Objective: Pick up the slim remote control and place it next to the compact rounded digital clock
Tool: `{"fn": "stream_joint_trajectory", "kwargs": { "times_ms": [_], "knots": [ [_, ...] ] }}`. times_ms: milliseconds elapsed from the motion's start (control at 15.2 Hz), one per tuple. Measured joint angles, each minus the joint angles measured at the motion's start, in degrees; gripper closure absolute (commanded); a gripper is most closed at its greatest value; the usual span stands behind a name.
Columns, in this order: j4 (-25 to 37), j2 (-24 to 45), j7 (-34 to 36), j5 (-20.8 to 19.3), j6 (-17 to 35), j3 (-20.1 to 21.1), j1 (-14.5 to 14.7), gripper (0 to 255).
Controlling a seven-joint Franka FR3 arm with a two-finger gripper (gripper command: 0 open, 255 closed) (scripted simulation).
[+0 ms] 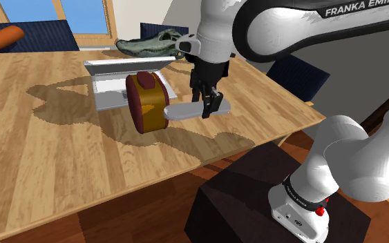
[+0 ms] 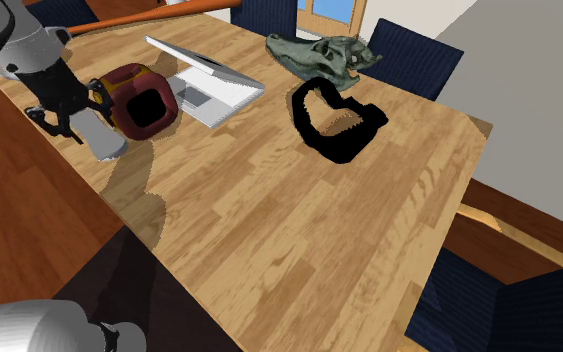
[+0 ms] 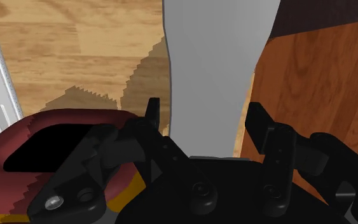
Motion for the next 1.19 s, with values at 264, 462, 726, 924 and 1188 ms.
{"fn": "stream_joint_trajectory", "kwargs": {
  "times_ms": [264,462,726,924,1188],
  "knots": [
    [-2.16,1.12,0.1,-0.02,3.28,-0.02,0.01,255],
    [-4.01,1.91,0.07,-0.09,5.92,-0.13,-0.04,255],
    [-6.1,3.04,0.11,-0.14,9.15,-0.19,-0.06,255],
    [-7.58,4.11,0.26,-0.16,11.68,-0.17,-0.03,255],
    [-9.46,5.69,0.18,-0.26,15.15,-0.33,-0.12,255]
  ]
}}
